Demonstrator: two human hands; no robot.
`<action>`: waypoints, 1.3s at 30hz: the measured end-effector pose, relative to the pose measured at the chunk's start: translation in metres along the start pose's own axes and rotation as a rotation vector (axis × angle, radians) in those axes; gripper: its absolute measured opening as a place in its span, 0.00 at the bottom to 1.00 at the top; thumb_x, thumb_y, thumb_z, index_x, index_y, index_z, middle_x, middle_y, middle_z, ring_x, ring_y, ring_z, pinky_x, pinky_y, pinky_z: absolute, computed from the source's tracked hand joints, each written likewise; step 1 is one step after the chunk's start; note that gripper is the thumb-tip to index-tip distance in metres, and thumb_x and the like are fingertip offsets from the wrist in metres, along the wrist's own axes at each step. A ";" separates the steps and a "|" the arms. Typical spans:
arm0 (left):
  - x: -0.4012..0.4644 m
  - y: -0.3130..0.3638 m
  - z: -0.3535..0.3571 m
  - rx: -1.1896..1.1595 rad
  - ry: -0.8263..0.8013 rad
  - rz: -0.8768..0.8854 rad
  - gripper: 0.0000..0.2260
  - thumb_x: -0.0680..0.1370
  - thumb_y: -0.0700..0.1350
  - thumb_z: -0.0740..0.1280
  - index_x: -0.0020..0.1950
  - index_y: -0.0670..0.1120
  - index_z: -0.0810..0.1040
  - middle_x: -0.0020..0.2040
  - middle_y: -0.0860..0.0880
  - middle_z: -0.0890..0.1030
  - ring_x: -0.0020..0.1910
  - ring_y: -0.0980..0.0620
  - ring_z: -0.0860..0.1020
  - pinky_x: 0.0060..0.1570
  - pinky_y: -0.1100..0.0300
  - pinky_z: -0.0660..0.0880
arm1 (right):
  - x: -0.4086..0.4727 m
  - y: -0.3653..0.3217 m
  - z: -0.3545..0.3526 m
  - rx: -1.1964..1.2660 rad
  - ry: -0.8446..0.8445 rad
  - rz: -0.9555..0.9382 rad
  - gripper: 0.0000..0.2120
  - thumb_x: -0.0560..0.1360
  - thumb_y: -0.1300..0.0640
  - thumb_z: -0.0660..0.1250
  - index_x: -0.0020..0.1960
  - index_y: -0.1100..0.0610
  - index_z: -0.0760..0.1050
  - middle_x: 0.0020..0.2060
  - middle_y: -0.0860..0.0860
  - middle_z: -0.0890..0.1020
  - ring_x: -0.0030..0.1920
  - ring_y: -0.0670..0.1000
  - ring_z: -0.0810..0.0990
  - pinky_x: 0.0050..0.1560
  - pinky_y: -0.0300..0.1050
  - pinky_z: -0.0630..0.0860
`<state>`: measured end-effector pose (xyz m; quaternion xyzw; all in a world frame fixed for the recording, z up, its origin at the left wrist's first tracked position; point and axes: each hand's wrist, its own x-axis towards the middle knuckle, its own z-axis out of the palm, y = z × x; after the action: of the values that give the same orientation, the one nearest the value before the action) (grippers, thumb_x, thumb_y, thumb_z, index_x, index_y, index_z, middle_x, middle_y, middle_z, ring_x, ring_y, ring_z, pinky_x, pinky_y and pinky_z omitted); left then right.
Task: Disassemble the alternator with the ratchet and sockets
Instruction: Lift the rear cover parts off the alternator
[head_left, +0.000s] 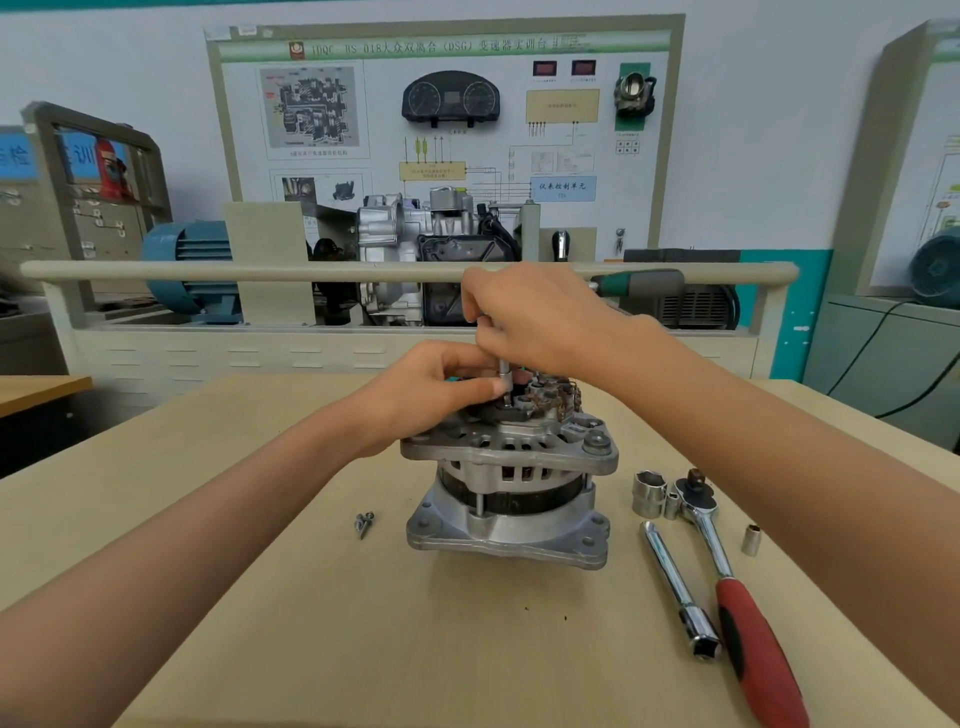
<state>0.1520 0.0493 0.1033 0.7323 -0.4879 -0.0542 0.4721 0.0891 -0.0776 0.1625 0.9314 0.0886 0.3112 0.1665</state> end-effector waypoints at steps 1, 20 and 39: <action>0.000 0.001 -0.001 -0.055 -0.021 -0.019 0.10 0.78 0.40 0.65 0.58 0.46 0.80 0.55 0.53 0.83 0.57 0.61 0.78 0.59 0.71 0.71 | -0.001 0.001 0.001 0.059 -0.006 -0.022 0.10 0.76 0.59 0.57 0.55 0.56 0.71 0.38 0.47 0.72 0.41 0.51 0.71 0.29 0.43 0.57; -0.002 0.010 0.008 -0.150 0.121 -0.047 0.06 0.75 0.38 0.69 0.49 0.47 0.82 0.44 0.56 0.85 0.46 0.63 0.81 0.44 0.76 0.72 | -0.004 -0.003 0.003 0.128 0.000 0.021 0.07 0.76 0.61 0.58 0.53 0.59 0.70 0.37 0.51 0.72 0.40 0.55 0.73 0.37 0.48 0.69; 0.002 0.014 0.024 0.072 0.389 -0.035 0.10 0.72 0.33 0.69 0.35 0.46 0.77 0.28 0.53 0.80 0.29 0.63 0.76 0.33 0.71 0.72 | -0.005 -0.028 0.012 -0.055 0.222 0.326 0.08 0.78 0.56 0.57 0.52 0.58 0.71 0.39 0.50 0.75 0.37 0.52 0.73 0.31 0.44 0.60</action>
<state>0.1309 0.0316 0.1010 0.7538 -0.3761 0.0978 0.5298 0.0904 -0.0562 0.1404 0.8886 -0.0540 0.4370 0.1287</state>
